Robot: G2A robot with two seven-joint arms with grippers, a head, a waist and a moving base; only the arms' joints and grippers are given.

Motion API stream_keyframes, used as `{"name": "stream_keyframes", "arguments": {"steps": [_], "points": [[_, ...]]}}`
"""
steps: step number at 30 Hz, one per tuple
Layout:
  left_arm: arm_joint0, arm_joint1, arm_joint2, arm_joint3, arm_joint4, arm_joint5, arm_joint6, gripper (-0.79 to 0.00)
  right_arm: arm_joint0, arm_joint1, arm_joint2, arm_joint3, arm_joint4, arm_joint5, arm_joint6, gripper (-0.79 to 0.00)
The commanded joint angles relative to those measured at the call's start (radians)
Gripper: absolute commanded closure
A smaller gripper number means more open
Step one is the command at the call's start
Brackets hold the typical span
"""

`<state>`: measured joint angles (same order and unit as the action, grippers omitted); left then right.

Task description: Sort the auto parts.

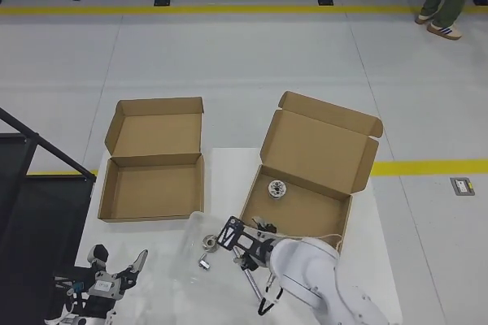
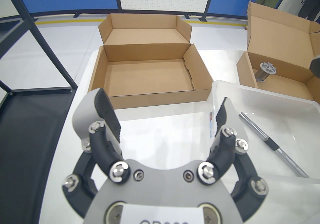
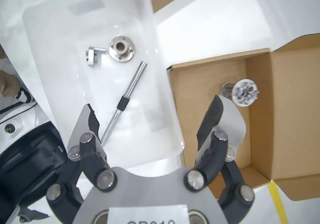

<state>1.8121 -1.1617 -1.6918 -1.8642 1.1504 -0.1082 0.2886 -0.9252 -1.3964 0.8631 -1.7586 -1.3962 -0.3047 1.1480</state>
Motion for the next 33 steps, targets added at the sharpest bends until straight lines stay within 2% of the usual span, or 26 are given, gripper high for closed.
{"name": "stream_keyframes", "arguments": {"steps": [1, 3, 6, 11, 23, 33], "points": [[0.0, 0.0, 0.0, 0.0, 0.0, 0.0, 0.0, -0.785, 0.01, -0.014, -0.054, 0.054, 0.0, 0.043, 0.012, -0.711], [0.0, 0.0, 0.0, 0.0, 0.0, 0.0, 0.0, -0.785, 0.027, -0.028, -0.095, 0.109, 0.003, 0.082, 0.012, -0.665], [0.0, 0.0, 0.0, 0.0, 0.0, 0.0, 0.0, -0.785, 0.055, -0.05, -0.134, 0.199, 0.027, 0.128, -0.001, -0.514], [0.0, 0.0, 0.0, 0.0, 0.0, 0.0, 0.0, -0.785, 0.099, -0.084, -0.184, 0.308, 0.033, 0.221, 0.012, -0.369], [0.0, 0.0, 0.0, 0.0, 0.0, 0.0, 0.0, -0.785, 0.142, -0.128, -0.2, 0.452, 0.072, 0.296, 0.004, -0.308], [0.0, 0.0, 0.0, 0.0, 0.0, 0.0, 0.0, -0.785, 0.183, -0.163, -0.215, 0.541, 0.102, 0.302, 0.007, -0.262]]}}
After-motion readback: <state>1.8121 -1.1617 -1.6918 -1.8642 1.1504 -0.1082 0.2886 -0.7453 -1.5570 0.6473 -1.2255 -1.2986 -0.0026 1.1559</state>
